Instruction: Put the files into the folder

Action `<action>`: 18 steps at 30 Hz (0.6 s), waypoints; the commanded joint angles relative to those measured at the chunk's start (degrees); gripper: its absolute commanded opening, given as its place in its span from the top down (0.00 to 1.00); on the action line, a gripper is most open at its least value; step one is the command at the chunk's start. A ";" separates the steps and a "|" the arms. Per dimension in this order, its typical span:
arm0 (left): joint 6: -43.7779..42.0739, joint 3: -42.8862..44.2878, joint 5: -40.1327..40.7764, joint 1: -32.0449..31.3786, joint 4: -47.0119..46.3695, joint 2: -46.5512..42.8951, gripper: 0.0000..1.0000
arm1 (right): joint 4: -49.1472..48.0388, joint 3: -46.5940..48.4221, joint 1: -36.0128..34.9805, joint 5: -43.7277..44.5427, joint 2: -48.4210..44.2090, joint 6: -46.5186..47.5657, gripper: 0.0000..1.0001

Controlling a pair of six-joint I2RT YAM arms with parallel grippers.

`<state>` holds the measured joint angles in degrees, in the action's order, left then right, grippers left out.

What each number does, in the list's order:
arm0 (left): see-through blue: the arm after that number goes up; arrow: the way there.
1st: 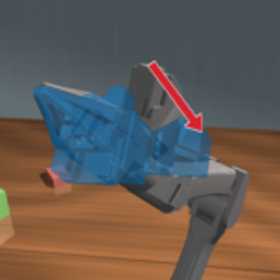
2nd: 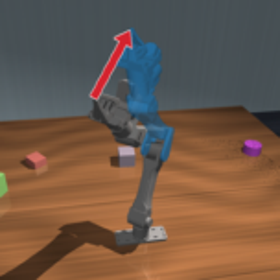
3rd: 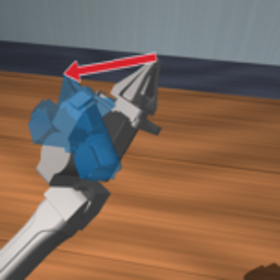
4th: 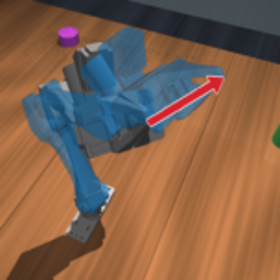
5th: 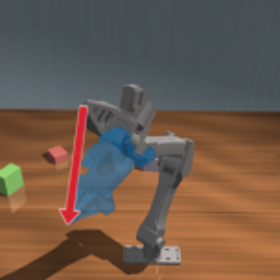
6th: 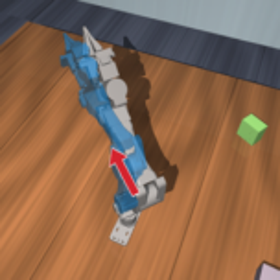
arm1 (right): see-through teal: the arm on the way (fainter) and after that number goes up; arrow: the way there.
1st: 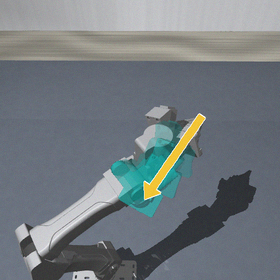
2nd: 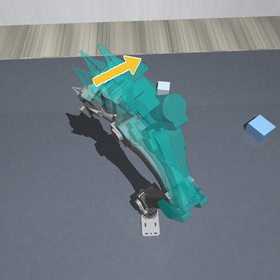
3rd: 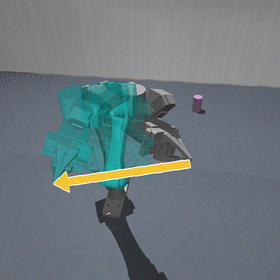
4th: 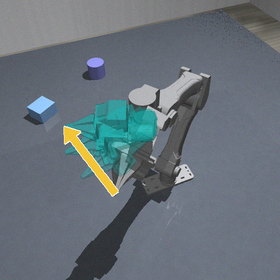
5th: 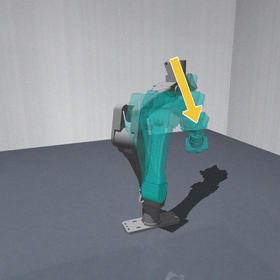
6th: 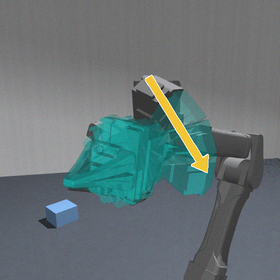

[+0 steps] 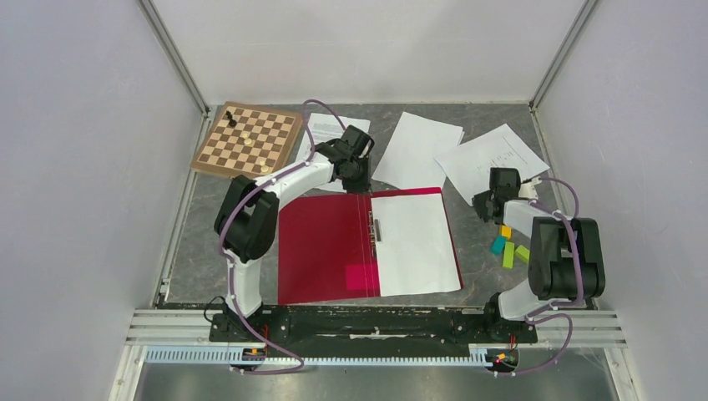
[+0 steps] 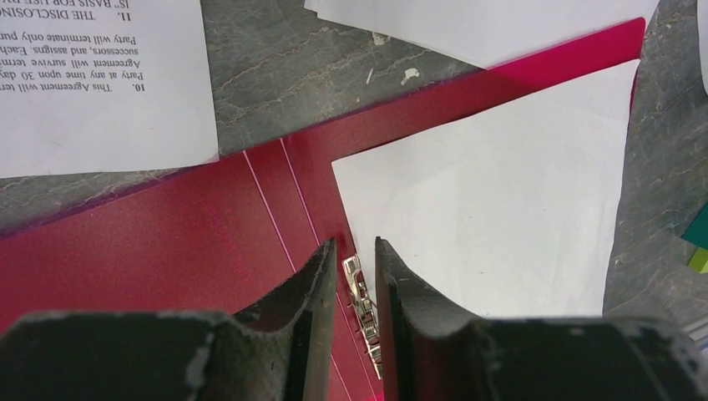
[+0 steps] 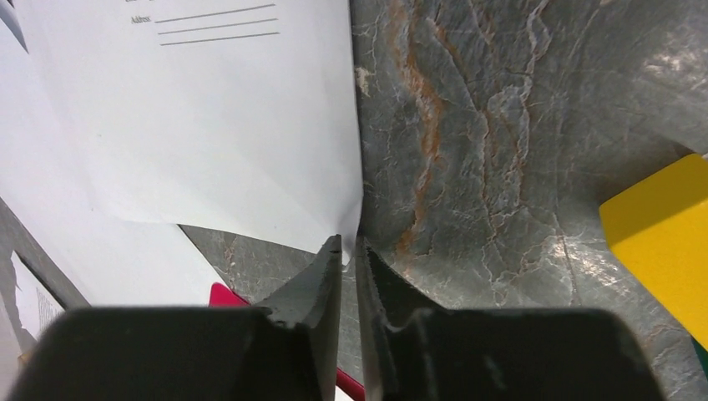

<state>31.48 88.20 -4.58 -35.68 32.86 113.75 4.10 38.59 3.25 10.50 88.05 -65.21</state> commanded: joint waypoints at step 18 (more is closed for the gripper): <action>3.20 -4.28 3.08 3.40 -0.01 -6.22 0.73 | 7.63 11.75 -2.94 -14.12 -12.32 12.44 1.00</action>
<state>31.88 85.97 -3.05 -33.71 32.82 111.74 11.49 46.94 2.09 2.48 82.26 -57.19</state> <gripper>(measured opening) 0.284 0.005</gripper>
